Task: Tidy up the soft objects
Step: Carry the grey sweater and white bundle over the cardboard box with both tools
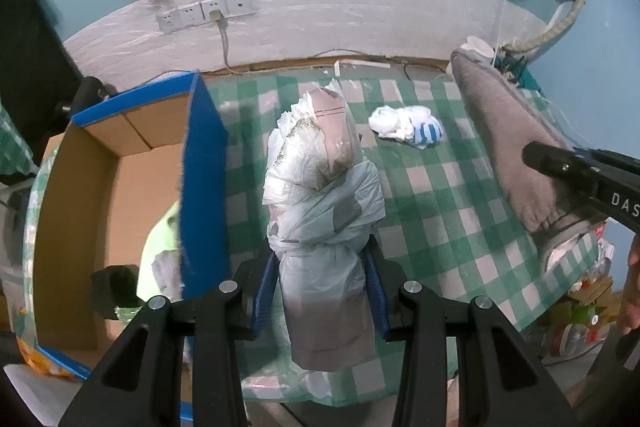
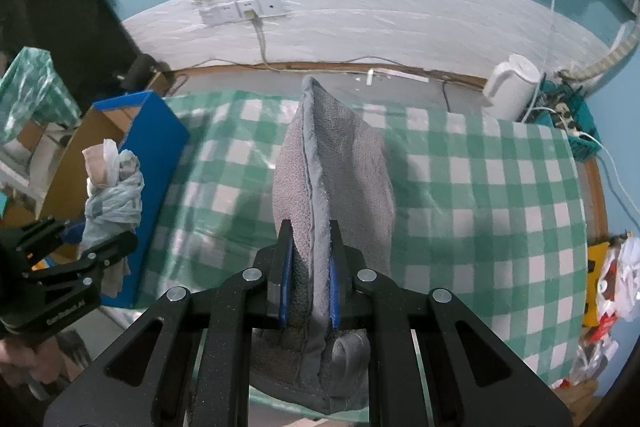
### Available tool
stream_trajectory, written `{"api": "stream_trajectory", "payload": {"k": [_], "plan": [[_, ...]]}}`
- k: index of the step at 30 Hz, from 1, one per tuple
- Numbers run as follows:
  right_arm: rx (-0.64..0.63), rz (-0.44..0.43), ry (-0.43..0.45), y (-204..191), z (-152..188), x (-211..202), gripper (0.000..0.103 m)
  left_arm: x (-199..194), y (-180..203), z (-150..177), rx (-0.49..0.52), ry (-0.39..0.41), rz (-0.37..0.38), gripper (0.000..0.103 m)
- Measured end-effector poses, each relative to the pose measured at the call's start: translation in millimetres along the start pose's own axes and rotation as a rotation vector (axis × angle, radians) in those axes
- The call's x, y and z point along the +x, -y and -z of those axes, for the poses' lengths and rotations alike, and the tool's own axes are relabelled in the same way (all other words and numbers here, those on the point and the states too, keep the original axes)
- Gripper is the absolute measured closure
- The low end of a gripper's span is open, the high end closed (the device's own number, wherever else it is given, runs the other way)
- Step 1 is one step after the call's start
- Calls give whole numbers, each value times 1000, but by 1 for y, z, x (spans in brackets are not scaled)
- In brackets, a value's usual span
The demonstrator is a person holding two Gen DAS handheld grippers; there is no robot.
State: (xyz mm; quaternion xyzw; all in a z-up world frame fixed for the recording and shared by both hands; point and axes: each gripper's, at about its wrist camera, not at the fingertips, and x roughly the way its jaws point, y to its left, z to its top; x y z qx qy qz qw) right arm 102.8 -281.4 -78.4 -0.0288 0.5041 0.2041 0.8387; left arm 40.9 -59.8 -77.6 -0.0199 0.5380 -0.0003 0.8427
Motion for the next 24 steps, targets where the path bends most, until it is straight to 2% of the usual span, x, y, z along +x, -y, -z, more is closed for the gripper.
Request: {"api": "stream_trajectory", "payload": {"k": [24], "plan": [[-169,-95,4,-123,-32,3,91,-40,-97,12,-137,90,-33,62]]}}
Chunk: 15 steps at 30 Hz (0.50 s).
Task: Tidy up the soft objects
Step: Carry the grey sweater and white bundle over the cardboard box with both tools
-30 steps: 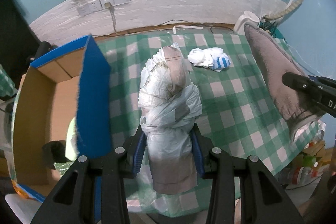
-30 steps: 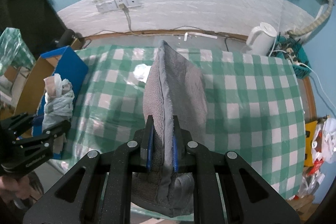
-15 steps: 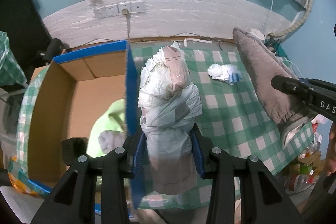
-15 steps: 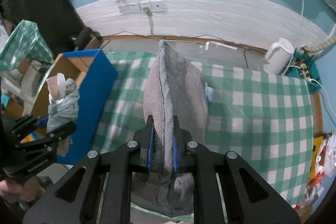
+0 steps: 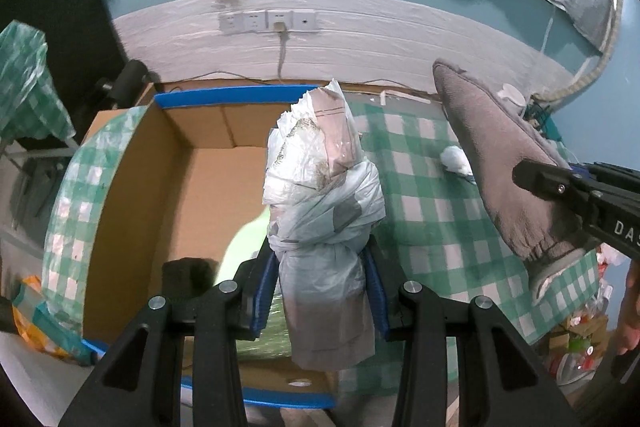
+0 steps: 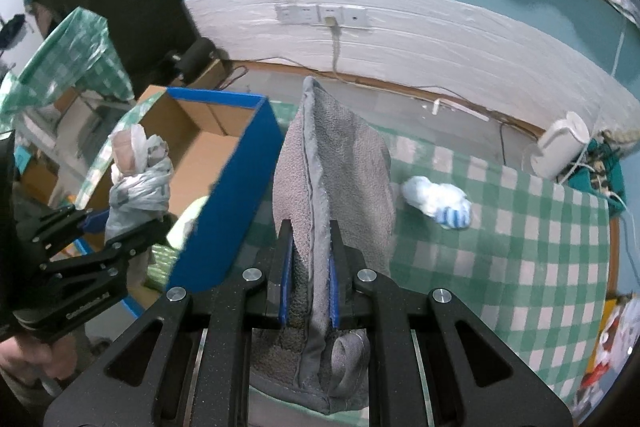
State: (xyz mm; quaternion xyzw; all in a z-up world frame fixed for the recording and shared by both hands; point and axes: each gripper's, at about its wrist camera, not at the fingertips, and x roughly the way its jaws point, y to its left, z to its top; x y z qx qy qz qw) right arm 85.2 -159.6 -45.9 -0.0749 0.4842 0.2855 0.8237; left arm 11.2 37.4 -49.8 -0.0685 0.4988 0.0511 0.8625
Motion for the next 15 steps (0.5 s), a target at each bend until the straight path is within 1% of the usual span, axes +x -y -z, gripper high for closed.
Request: {"api": "stream_trajectory", "payload": {"k": [5,9,12,15], "plan": [[-50,-18,-5,-32,-14,10,91,-4,-23,1,-41,9,-10,62],[-81,-30,-18,-54,-21,20,91,-5,-43,2,-58,18,-43,62],[-101,-47,-29,-71,-28,30,91,-6,-58,4,-89,15,-40,62],[-121,-59,-36,-88,-34,37,91,-8,-69,6,-99,24,-55,62]]}}
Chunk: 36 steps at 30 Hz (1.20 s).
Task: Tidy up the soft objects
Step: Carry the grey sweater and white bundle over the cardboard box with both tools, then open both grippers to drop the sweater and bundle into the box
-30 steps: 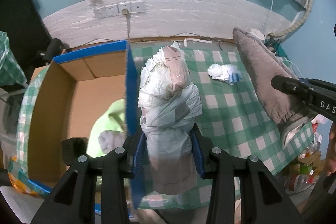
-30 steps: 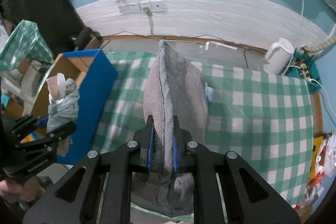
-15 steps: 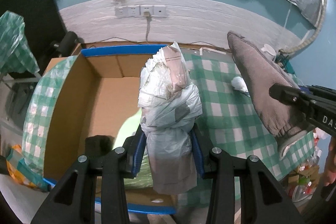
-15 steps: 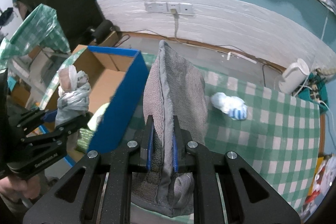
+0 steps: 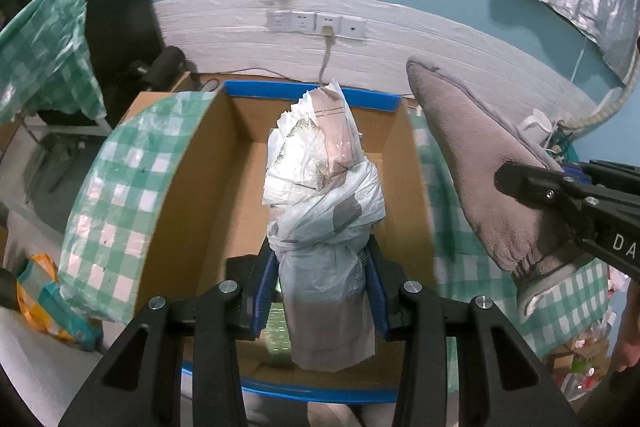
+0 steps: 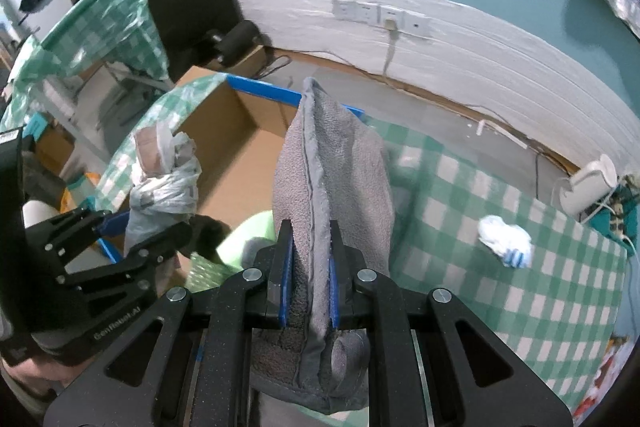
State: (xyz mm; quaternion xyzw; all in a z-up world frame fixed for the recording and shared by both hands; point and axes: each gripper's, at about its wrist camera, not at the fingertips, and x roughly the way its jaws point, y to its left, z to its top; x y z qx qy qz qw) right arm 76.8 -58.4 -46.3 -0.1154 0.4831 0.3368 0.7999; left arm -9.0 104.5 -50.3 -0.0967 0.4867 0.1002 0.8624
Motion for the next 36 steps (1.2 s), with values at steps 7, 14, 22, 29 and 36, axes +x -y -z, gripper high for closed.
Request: {"api": "stream_trajectory", "payload": {"k": [7,14,22,29,36], "plan": [[-42,-12,-26,-29,-13,22,91,10,-37,2,-54,-19,-31,62],[-51,-32,-47,-45,-23,40,91,15,-61,6,-86,-30,-43,62],[-39,-76,-52,-49,-28,53,80,24,-73,9,-105,-57,-55,56],[-38,-60,-21,-50,-31,50,57,27,-79,9,-127,-67,-68,46],[-15,-53,-21,-39,-28,46,57,17,-81,7,-154,-22,-57,36]]}}
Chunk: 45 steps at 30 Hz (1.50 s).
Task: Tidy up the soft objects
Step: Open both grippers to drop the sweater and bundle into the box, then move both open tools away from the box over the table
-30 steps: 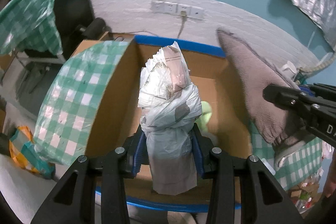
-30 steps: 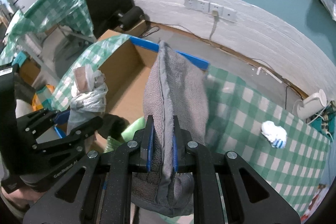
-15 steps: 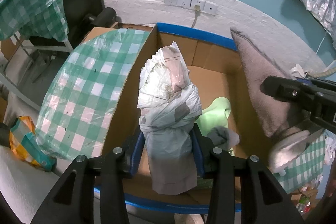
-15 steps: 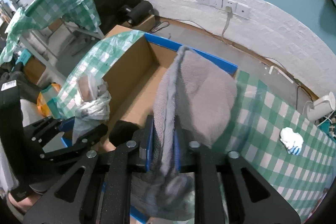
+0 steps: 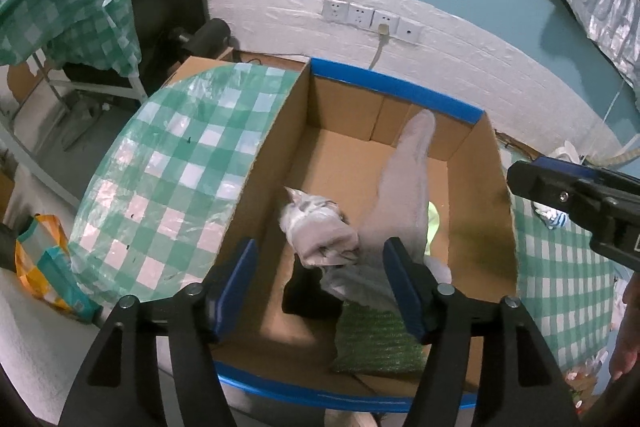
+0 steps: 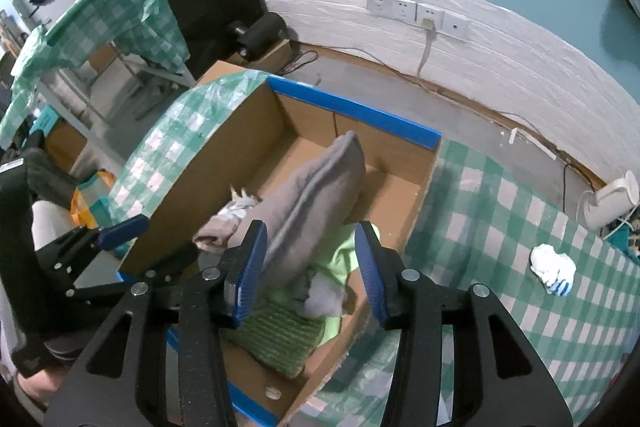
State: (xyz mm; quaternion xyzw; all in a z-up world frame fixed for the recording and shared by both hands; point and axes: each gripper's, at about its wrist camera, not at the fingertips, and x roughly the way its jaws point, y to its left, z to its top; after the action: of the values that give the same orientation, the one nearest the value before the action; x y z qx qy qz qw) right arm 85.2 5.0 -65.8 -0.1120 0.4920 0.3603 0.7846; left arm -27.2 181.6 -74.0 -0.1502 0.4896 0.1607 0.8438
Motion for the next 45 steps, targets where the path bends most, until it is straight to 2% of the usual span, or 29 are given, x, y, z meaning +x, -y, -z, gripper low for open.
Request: {"api": "stream_trajectory", "payload": {"k": [21,45], "plan": [[61,32,8,45,26,-21,55,-18,42,7,108,35,69,36],[147,55,14,103,74,-51,55,-20,114,27,263,6,110,36]]}}
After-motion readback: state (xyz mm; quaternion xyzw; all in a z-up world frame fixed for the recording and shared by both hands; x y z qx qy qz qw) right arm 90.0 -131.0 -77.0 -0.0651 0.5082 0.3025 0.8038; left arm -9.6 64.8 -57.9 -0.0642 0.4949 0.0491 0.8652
